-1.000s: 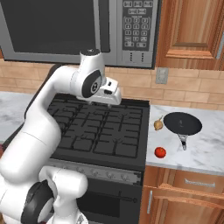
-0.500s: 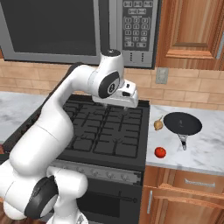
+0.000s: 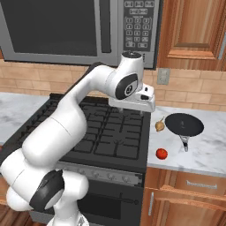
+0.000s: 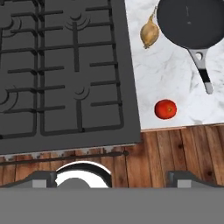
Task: Place the pan on the rear left burner on the stove. Then place the tomato and the onion in the pan and turn on the rear left burner.
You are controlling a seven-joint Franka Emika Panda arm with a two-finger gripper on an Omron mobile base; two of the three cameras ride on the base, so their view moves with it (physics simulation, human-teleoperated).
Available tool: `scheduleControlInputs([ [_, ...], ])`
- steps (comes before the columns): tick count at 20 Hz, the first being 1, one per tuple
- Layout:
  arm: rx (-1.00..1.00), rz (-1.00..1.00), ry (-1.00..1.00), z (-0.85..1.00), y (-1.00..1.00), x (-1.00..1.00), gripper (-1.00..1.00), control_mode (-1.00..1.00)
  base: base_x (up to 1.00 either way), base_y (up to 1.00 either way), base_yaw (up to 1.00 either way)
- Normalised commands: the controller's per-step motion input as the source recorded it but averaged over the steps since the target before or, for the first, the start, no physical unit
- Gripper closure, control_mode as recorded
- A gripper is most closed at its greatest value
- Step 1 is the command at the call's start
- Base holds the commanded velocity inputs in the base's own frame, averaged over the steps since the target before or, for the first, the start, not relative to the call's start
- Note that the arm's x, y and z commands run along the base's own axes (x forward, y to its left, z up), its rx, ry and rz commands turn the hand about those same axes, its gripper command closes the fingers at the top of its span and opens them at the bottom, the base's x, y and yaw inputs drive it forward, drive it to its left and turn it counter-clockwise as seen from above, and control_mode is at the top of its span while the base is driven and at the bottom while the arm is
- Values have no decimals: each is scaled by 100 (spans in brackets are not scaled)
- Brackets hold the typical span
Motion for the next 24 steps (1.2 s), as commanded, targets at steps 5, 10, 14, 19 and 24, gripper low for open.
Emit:
scheduleControlInputs([
  [5,2,0,4,-11,-45,0,-100,-100,0,0,0],
  [10,2,0,4,-14,-44,0,-100,-100,0,0,0],
  [14,2,0,0,-17,-41,0,-100,-100,0,0,0],
  [19,1,0,0,-16,-40,2,-100,-100,0,0,0],
  [24,1,0,0,-15,-41,10,-100,-100,0,0,0],
])
